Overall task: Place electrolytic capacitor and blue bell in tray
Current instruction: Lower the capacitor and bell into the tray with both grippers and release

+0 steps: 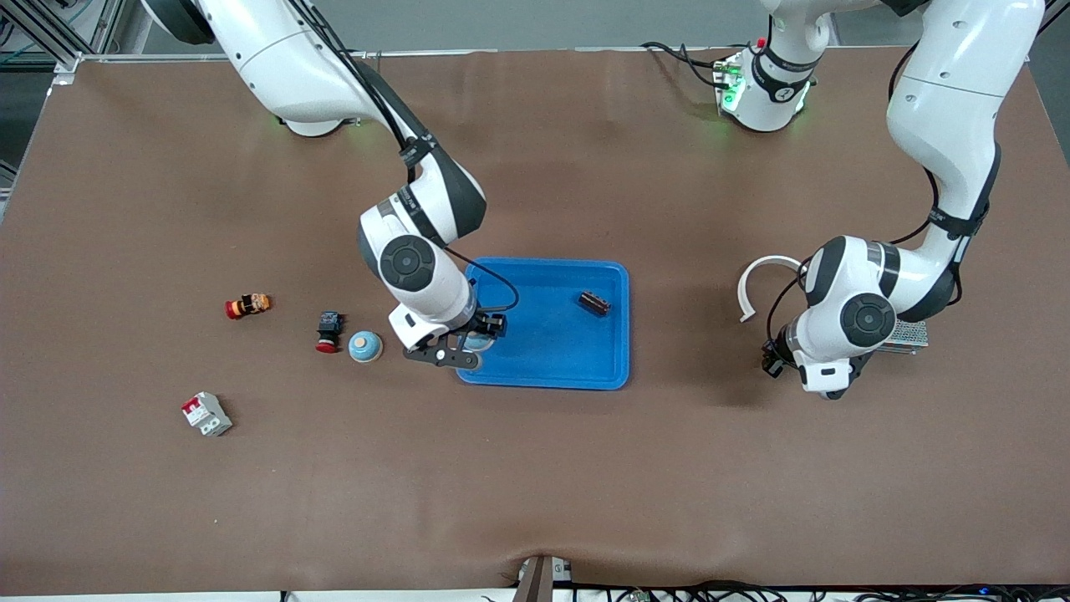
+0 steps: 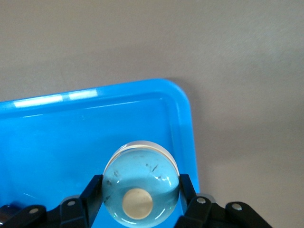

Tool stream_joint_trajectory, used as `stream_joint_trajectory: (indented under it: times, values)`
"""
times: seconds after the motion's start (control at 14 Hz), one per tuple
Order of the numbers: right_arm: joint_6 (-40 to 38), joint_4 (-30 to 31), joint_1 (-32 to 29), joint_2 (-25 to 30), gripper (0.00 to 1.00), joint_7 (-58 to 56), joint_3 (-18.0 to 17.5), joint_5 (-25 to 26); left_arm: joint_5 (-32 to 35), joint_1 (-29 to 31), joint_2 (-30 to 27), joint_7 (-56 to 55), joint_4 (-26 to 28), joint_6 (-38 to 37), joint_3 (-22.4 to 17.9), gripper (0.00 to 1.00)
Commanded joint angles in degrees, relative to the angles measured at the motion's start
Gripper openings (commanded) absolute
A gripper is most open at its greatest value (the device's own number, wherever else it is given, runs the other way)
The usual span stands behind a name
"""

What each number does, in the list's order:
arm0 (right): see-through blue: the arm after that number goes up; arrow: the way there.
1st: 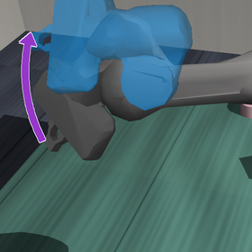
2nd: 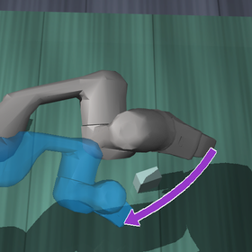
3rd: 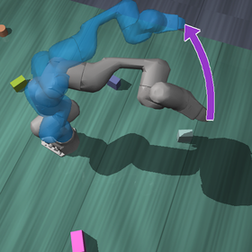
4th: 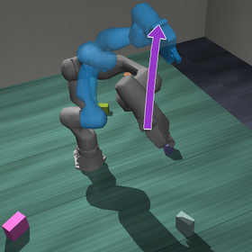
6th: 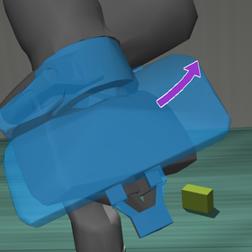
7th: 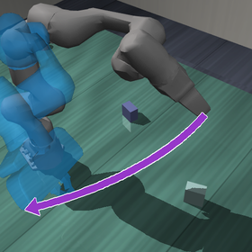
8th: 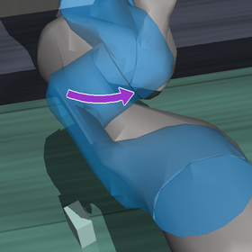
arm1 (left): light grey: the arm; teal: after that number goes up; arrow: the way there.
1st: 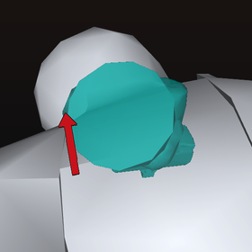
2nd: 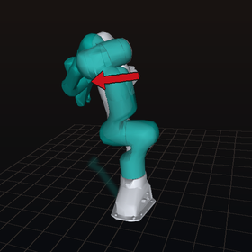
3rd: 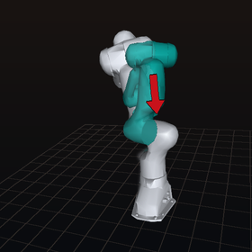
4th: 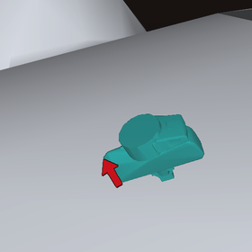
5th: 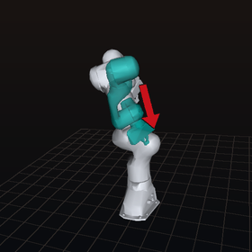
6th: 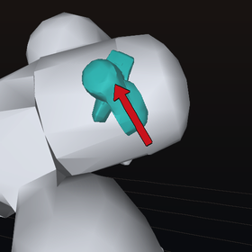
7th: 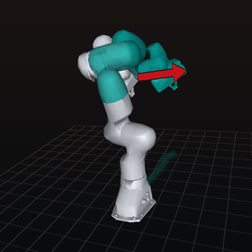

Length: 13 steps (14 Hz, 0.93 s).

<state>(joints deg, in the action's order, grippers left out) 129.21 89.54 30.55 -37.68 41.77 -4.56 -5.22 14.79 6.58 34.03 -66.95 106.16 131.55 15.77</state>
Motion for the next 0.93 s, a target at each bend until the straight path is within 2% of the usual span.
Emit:
stream_joint_trajectory:
  times: [0.0,0.21,0.64,0.86]
  values:
    - [3.14,2.91,1.44,0.59,0.58,2.43,0.51,-0.49,0.95,0.37,-1.86,0.06,-1.38,-1.63,2.06,0.00]
    - [5.26,5.12,3.28,0.68,0.58,4.54,0.51,-0.49,0.59,0.45,-1.86,-0.11,-5.60,-6.73,4.08,0.00]
    - [8.68,8.89,5.83,0.94,0.58,7.54,0.51,-0.49,-2.03,-0.69,-1.51,-5.82,-12.10,-10.17,8.92,0.00]
    - [10.88,10.83,6.36,1.03,0.58,7.54,0.51,-0.49,-3.63,-4.45,-0.37,-10.81,-14.74,-10.17,9.28,0.00]
